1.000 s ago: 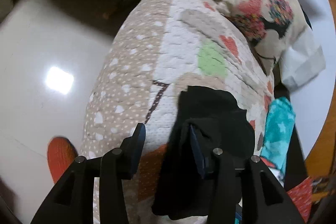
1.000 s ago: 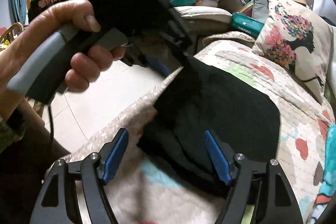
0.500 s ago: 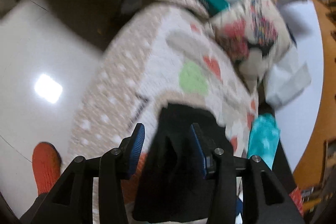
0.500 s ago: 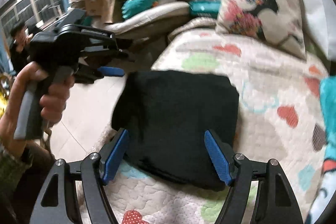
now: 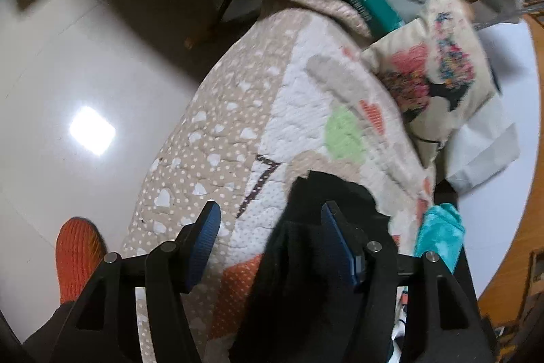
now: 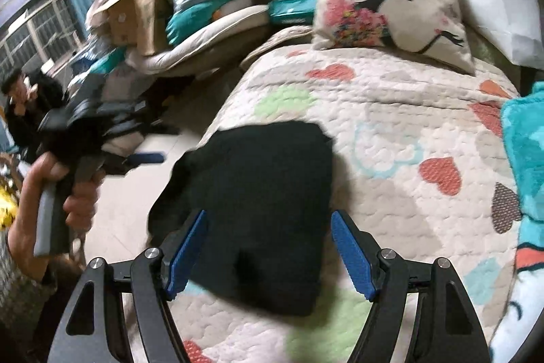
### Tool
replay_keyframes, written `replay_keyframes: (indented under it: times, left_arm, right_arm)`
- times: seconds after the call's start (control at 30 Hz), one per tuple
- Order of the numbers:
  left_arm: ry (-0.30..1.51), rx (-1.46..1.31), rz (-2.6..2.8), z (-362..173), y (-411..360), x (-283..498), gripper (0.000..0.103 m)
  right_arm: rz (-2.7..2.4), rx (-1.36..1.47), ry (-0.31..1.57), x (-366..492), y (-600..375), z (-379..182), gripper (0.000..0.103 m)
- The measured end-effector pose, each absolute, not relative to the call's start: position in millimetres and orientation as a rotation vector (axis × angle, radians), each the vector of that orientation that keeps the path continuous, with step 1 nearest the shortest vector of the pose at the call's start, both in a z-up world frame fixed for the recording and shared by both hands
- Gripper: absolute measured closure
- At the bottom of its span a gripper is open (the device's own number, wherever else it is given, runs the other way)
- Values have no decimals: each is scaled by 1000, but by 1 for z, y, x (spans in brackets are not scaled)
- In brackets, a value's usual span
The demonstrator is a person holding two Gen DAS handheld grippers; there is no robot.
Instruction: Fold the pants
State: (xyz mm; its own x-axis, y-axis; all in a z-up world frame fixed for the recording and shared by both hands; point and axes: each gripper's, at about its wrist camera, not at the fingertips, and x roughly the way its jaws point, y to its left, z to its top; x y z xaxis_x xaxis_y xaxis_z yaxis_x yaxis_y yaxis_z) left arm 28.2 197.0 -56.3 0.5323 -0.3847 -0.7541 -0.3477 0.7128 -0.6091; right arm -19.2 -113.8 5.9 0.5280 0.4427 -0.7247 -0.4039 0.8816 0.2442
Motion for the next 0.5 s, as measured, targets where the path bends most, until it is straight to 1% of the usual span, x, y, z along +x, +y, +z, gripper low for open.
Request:
replay_keyframes:
  times: [0.1, 0.2, 0.4, 0.5]
  left_arm:
    - [986, -793, -21, -52, 191, 11, 42]
    - [991, -825, -52, -61, 178, 3, 41]
    - [1009, -739, -121, -66, 148, 8, 41]
    - [1044, -754, -174, -75, 141, 15, 41]
  right_arm:
    - [502, 95, 889, 4, -129, 15, 24]
    - [496, 131, 908, 29, -140, 18, 24]
    - [551, 292, 1008, 60, -157, -9, 24]
    - [595, 397, 1050, 67, -164, -29, 24]
